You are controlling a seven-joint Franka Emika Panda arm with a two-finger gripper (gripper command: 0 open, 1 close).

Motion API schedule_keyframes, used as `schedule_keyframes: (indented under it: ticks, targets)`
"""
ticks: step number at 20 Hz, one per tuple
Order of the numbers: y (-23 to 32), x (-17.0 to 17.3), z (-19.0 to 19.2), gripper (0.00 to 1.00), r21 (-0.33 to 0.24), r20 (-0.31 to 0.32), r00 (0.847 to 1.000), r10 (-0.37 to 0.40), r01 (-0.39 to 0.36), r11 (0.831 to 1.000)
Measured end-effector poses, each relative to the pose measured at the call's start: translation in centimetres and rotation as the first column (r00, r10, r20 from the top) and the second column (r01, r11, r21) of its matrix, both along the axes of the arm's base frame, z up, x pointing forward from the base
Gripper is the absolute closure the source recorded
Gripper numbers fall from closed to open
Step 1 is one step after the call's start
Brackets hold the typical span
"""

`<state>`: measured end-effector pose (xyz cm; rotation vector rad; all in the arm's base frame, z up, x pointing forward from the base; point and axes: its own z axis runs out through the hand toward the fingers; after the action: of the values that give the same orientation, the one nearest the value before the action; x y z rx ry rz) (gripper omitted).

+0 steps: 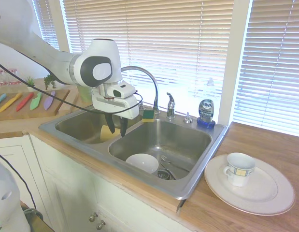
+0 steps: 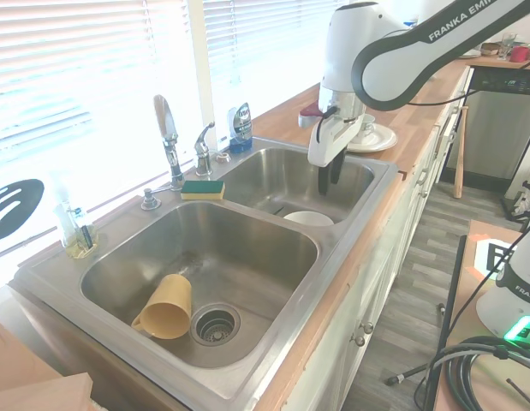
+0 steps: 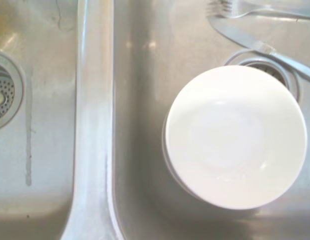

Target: Turn off the faucet

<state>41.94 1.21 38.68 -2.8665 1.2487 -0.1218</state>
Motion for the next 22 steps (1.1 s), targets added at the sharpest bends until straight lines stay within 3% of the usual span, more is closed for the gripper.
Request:
schedule_keyframes:
  ticks: [15,18,22]
  targets:
    - [-0.8,0.7,0.7,1.00,-0.004,0.016,1.000,-0.018,0.018,1.000]
    - [-0.7,1.9,1.8,1.00,-0.023,0.052,0.998,-0.027,0.028,0.999]
    - [-0.1,4.9,3.4,1.00,-0.044,0.144,0.989,-0.020,0.026,0.999]
